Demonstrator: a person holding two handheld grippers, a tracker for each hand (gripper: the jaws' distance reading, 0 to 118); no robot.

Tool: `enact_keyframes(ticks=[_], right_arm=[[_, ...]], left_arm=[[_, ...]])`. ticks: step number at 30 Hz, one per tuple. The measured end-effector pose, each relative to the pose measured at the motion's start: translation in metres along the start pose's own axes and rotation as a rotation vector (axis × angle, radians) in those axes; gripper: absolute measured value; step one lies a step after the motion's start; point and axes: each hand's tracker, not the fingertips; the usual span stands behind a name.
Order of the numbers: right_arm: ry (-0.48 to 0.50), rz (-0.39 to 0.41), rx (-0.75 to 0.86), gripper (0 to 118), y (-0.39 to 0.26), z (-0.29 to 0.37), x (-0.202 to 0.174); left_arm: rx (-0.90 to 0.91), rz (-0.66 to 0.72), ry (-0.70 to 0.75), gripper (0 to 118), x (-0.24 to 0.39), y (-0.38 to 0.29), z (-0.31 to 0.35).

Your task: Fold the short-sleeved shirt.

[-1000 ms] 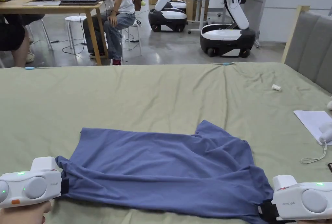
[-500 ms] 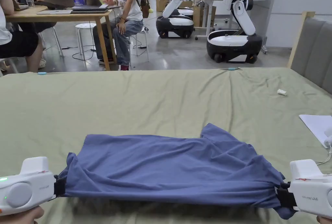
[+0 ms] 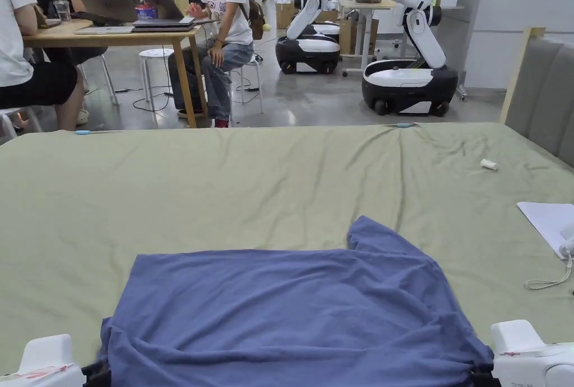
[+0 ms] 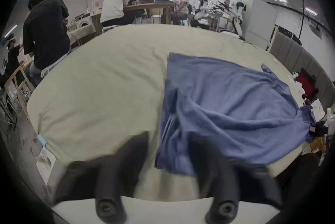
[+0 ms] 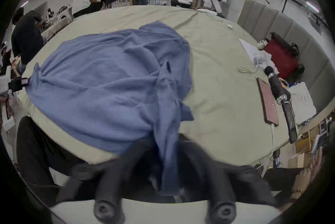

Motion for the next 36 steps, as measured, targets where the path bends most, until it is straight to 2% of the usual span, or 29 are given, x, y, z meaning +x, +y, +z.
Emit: enact_keyframes(ticks=[2, 3, 4, 7, 12, 13, 14, 15, 16, 17, 19, 21, 25, 30, 35, 36], right_arm=[[-0.054, -0.021, 0.034, 66, 0.003, 0.01, 0.002], [-0.058, -0.032, 0.074, 82, 0.007, 0.017, 0.001], [-0.049, -0.048, 0.127, 92, 0.013, 0.021, -0.001], [-0.027, -0.071, 0.293, 96, 0.038, 0.039, -0.025], [-0.046, -0.031, 0.545, 103, 0.068, 0.044, -0.075], [-0.033, -0.023, 0.578, 98, 0.071, 0.044, -0.081], [-0.03, -0.022, 0.59, 86, 0.073, 0.044, -0.087], [-0.025, -0.022, 0.589, 62, 0.076, 0.044, -0.092], [-0.029, -0.021, 0.606, 23, 0.078, 0.045, -0.097], [-0.05, -0.021, 0.629, 6, 0.079, 0.044, -0.101], [-0.053, -0.018, 0.649, 1, 0.083, 0.044, -0.105], [-0.01, -0.025, 0.643, 0, 0.091, 0.037, -0.104], [-0.014, -0.001, 0.64, 0, 0.103, 0.024, -0.108], [0.007, 0.002, 0.604, 0, 0.119, 0.001, -0.105], [0.005, -0.007, 0.571, 0, 0.132, -0.025, -0.091], [0.0, -0.008, 0.564, 0, 0.134, -0.027, -0.087]], left_arm=[[0.053, 0.004, 0.014, 85, -0.001, 0.009, 0.014], [0.096, -0.016, 0.04, 100, 0.001, 0.015, 0.021], [0.145, -0.036, 0.076, 102, 0.006, 0.023, 0.027], [0.237, -0.057, 0.046, 102, 0.031, 0.049, 0.035], [0.372, -0.135, -0.005, 99, 0.078, 0.073, 0.031], [0.385, -0.151, -0.015, 90, 0.084, 0.075, 0.029], [0.381, -0.149, 0.002, 77, 0.084, 0.075, 0.019], [0.387, -0.164, 0.005, 55, 0.088, 0.077, 0.016], [0.382, -0.174, 0.012, 20, 0.091, 0.079, 0.011], [0.369, -0.184, 0.024, 2, 0.092, 0.08, 0.006], [0.37, -0.185, 0.022, 0, 0.092, 0.082, -0.001], [0.296, -0.179, -0.016, 0, 0.09, 0.088, -0.012], [0.193, -0.161, -0.016, 0, 0.075, 0.103, -0.047], [0.043, -0.044, 0.02, 0, 0.041, 0.136, -0.108], [-0.028, -0.13, 0.146, 0, 0.038, 0.163, -0.172], [-0.039, -0.131, 0.154, 10, 0.038, 0.168, -0.185]])
